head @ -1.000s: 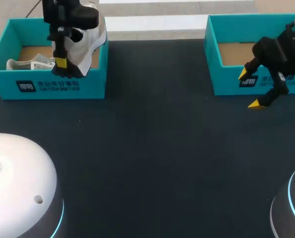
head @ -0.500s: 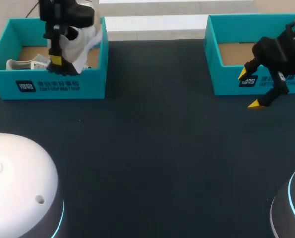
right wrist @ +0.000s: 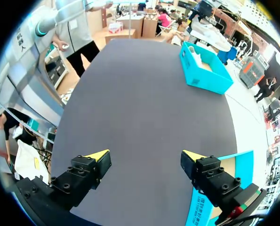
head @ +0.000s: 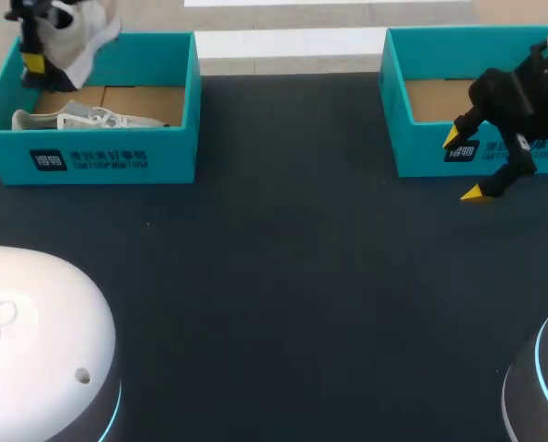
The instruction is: Take the shoe out of the shoebox, open the shoe tongue, remove and reinsert the insole, then place the shoe into the shoebox
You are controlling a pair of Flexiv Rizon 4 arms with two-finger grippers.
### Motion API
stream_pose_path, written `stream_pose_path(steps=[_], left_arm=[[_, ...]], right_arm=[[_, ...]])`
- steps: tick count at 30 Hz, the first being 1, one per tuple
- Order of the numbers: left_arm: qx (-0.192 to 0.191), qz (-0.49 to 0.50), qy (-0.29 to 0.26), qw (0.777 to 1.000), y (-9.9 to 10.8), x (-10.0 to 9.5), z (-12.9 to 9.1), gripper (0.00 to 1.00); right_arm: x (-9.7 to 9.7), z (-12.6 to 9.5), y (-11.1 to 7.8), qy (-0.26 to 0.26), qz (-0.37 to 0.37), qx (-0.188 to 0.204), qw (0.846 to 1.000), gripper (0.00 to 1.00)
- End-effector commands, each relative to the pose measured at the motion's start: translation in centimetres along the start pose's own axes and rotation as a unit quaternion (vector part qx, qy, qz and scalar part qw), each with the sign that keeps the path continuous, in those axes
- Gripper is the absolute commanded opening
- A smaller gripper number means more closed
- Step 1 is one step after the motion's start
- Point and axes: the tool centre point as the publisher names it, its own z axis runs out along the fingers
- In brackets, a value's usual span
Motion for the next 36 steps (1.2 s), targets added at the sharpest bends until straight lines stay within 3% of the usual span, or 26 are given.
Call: stream_pose_path(steps=[1,3,6,29,36], left_arm=[[0.019,0.034,0.013,0.999,4.2,-2.5,-1.1,0.00],[0.023,0.060,0.021,0.998,6.1,-3.4,-1.5,0.00],[-0.018,0.037,0.012,0.999,8.8,-4.2,-2.4,0.00],[-0.018,0.037,0.012,0.999,8.8,-4.2,-2.4,0.00],[0.015,0.003,-0.017,1.000,12.2,-9.3,-1.7,0.00]], right_arm=[[-0.1,0.1,0.0,0.001,0.001,0.002,1.000,1.00],[-0.1,0.1,0.0,0.001,0.001,0.002,1.000,1.00],[-0.1,0.1,0.0,0.001,0.001,0.002,1.000,1.00],[-0.1,0.1,0.0,0.001,0.001,0.002,1.000,1.00],[-0.1,0.1,0.0,0.001,0.001,0.002,1.000,1.00]])
